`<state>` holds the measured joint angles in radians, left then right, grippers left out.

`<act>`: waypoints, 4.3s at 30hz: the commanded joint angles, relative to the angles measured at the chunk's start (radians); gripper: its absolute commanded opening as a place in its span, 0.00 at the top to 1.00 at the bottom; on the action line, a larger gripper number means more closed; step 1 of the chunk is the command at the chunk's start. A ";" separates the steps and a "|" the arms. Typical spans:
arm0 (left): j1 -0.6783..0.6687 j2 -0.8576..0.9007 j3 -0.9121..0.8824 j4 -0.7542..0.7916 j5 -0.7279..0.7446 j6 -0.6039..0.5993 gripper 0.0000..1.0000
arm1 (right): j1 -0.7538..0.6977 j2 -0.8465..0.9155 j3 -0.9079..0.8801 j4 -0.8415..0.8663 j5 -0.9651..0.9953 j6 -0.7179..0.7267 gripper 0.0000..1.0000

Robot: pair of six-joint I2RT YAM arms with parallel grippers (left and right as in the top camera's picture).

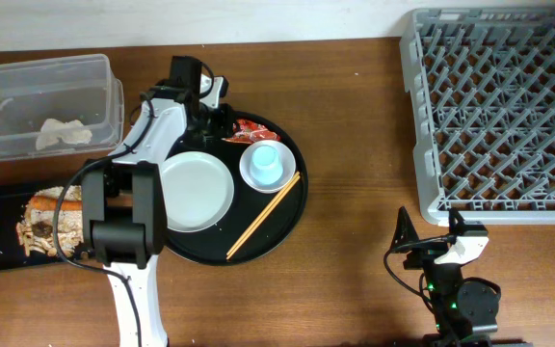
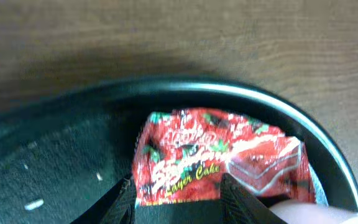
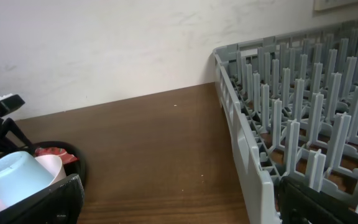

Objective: Sort waste into correct bins and load items into the dishwasher rack

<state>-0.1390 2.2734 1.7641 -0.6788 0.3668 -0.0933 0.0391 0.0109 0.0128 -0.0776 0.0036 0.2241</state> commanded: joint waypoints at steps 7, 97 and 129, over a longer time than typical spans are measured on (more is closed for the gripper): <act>0.004 0.009 0.004 0.032 -0.050 0.020 0.55 | 0.005 -0.007 -0.007 -0.004 0.008 -0.010 0.02; 0.766 -0.229 0.004 0.065 0.282 -0.267 0.28 | 0.005 -0.007 -0.007 -0.004 0.008 -0.010 0.02; 0.768 -0.350 0.004 -0.101 -0.241 -0.277 0.01 | 0.005 -0.007 -0.007 -0.004 0.008 -0.010 0.02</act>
<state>0.6277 1.9354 1.7634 -0.7788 0.1814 -0.3676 0.0391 0.0109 0.0128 -0.0776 0.0036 0.2237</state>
